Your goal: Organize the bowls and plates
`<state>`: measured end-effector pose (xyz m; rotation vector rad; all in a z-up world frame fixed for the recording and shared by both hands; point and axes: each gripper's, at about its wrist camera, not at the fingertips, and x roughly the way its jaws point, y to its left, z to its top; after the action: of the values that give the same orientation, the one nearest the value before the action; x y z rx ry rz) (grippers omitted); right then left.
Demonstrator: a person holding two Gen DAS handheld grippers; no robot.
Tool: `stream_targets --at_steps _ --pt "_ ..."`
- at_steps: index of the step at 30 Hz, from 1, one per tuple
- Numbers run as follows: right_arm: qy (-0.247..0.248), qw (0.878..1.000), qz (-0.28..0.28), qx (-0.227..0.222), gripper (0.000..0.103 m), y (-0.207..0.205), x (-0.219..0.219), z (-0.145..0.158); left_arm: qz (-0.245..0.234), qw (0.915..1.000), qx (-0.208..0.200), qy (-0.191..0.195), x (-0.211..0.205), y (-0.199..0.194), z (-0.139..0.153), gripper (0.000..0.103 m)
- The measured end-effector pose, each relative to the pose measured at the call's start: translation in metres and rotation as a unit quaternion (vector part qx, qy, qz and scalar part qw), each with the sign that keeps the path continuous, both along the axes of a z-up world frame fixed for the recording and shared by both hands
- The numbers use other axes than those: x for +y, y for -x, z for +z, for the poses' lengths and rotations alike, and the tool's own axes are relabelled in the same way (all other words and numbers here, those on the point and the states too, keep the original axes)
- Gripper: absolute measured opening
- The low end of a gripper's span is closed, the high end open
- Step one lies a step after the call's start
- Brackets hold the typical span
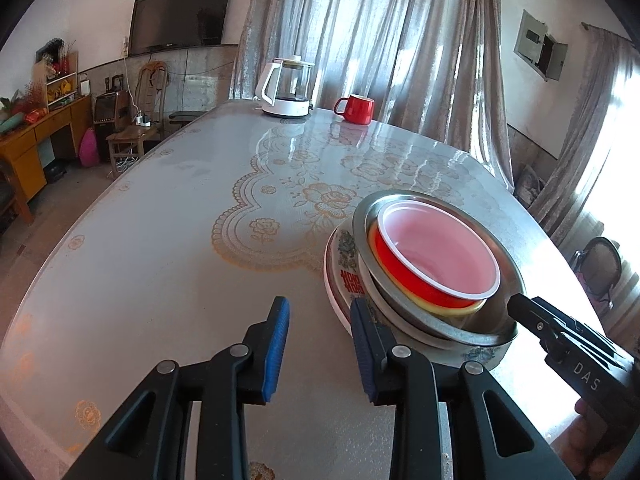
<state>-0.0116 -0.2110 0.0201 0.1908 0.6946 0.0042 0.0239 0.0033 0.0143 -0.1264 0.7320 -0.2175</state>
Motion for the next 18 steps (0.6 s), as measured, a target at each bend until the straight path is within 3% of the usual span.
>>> stream_targets --at_steps 7,18 --pt "0.041 0.999 -0.014 -0.033 0.045 0.022 0.016 0.002 -0.002 0.9996 -0.018 -0.021 -0.004 0.016 -0.001 0.037" --pt "0.065 0.996 -0.024 -0.046 0.054 0.035 0.027 0.001 -0.007 0.9977 -0.052 -0.044 -0.021 0.037 0.004 0.056"
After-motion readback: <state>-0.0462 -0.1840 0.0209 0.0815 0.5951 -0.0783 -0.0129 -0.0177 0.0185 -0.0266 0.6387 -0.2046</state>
